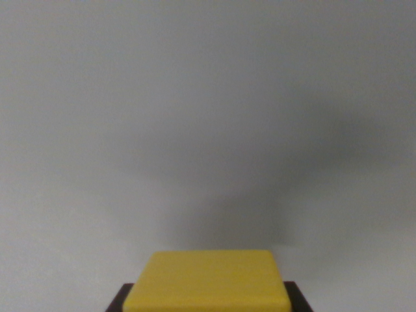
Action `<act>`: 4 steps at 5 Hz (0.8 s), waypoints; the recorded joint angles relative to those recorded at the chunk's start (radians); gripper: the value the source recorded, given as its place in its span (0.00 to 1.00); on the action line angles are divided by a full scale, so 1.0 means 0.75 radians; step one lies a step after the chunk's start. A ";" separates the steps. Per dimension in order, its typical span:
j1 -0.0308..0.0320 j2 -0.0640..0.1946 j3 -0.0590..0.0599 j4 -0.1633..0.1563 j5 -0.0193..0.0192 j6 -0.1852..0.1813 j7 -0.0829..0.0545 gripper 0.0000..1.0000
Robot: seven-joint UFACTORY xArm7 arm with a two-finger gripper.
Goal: Pick yellow cube
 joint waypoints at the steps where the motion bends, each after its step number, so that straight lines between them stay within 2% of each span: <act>1: 0.0007 -0.018 0.000 0.024 -0.0033 0.042 0.003 1.00; 2: 0.0007 -0.018 0.000 0.024 -0.0033 0.042 0.003 1.00; 3: 0.0016 -0.040 -0.001 0.052 -0.0070 0.091 0.006 1.00; 4: 0.0016 -0.040 -0.001 0.052 -0.0070 0.091 0.006 1.00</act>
